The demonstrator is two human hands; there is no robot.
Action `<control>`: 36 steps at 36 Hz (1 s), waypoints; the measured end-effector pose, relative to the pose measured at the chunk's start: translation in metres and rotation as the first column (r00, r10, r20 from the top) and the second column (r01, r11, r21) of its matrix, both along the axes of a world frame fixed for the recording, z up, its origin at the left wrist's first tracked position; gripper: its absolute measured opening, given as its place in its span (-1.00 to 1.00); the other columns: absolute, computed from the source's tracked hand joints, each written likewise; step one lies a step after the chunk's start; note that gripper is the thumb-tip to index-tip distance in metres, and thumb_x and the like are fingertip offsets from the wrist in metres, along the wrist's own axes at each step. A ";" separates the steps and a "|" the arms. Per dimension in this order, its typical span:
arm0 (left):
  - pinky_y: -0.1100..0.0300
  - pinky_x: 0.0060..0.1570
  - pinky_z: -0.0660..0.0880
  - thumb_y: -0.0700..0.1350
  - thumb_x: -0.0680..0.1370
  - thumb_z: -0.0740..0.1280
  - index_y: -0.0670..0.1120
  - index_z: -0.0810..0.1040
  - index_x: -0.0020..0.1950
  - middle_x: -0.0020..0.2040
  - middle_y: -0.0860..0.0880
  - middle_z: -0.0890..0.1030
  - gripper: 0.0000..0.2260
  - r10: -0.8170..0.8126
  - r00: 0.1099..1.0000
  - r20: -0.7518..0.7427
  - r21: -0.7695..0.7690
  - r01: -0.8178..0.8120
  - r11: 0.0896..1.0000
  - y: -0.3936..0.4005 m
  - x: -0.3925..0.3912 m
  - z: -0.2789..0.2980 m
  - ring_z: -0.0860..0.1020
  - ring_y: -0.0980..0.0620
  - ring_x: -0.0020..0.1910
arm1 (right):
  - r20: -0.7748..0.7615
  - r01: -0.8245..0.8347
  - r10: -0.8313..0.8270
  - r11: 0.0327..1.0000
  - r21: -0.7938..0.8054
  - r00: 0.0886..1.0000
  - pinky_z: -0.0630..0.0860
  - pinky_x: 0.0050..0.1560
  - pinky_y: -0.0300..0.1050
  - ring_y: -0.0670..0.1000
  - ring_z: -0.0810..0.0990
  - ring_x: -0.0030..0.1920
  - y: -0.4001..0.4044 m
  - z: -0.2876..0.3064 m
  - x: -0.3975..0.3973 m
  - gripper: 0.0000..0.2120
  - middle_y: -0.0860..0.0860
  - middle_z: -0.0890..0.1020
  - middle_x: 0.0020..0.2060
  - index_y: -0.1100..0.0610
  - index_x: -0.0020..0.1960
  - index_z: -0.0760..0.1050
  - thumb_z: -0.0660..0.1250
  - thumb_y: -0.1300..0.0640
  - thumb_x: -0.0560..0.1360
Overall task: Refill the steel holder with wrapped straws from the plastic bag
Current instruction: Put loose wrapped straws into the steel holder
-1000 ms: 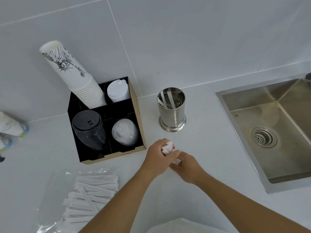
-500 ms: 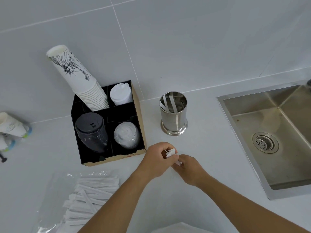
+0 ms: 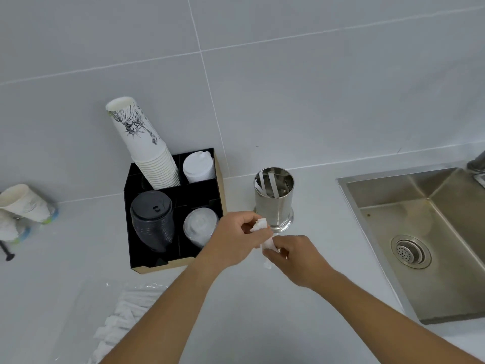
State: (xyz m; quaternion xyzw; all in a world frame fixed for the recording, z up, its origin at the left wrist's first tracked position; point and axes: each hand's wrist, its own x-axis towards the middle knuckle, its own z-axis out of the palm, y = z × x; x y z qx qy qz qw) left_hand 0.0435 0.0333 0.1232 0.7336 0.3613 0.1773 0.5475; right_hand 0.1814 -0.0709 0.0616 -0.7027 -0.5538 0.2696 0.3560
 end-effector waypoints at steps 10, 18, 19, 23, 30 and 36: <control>-0.14 0.04 0.59 0.07 0.38 0.41 -0.03 0.67 -0.17 -0.24 -0.11 0.69 -0.82 -0.025 0.996 0.091 0.060 0.019 0.998 0.029 0.019 0.071 0.66 0.04 -0.27 | 0.040 -0.001 -0.006 0.986 0.166 0.999 0.19 -0.49 -0.30 -0.08 0.24 -0.52 0.031 0.066 0.035 -0.61 -0.12 0.33 -0.57 -0.02 -0.45 0.31 0.39 0.16 0.48; -0.15 0.03 0.62 0.04 0.43 0.41 0.04 0.66 -0.18 -0.28 0.02 0.69 -0.91 0.013 0.993 0.114 0.181 -0.033 0.983 0.053 0.049 0.099 0.70 -0.01 -0.24 | 0.067 0.026 -0.040 0.981 0.191 0.997 0.21 -0.46 -0.30 -0.09 0.24 -0.51 0.069 0.098 0.062 -0.60 -0.12 0.30 -0.58 0.05 -0.43 0.26 0.39 0.15 0.47; -0.14 0.04 0.62 0.04 0.43 0.41 0.05 0.66 -0.18 -0.29 0.04 0.68 -0.91 0.024 0.993 0.117 0.176 -0.045 0.983 0.055 0.052 0.101 0.70 0.01 -0.25 | 0.065 0.032 -0.045 0.983 0.181 0.997 0.21 -0.47 -0.29 -0.09 0.23 -0.51 0.074 0.100 0.065 -0.61 -0.12 0.29 -0.58 0.08 -0.43 0.26 0.39 0.14 0.47; -0.12 0.06 0.61 0.02 0.44 0.41 0.05 0.67 -0.18 -0.34 0.08 0.65 -0.92 0.071 0.991 0.114 0.127 -0.085 0.988 0.063 0.061 0.095 0.69 0.09 -0.28 | 0.046 0.049 -0.055 0.990 0.130 0.997 0.20 -0.49 -0.32 -0.11 0.23 -0.53 0.087 0.095 0.073 -0.62 -0.12 0.28 -0.58 0.18 -0.41 0.30 0.40 0.14 0.46; -0.04 0.04 0.63 -0.01 0.46 0.40 0.05 0.65 -0.21 -0.34 0.12 0.65 -0.92 0.110 0.992 0.068 0.089 -0.116 0.989 0.074 0.066 0.069 0.70 0.07 -0.28 | 0.088 0.043 -0.044 0.999 0.011 0.995 0.16 -0.47 -0.24 -0.05 0.23 -0.48 0.104 0.079 0.077 -0.63 0.01 0.32 -0.51 0.20 -0.42 0.31 0.39 0.14 0.45; -0.10 0.02 0.63 0.00 0.46 0.38 0.07 0.64 -0.21 -0.34 0.16 0.65 -0.92 0.124 0.992 0.010 0.048 -0.124 0.991 0.084 0.062 0.043 0.70 0.01 -0.25 | 0.172 -0.009 0.034 0.989 -0.145 0.984 0.26 -0.36 -0.12 -0.02 0.31 -0.42 0.114 0.070 0.076 -0.71 0.04 0.40 -0.44 0.33 -0.27 0.47 0.40 0.11 0.44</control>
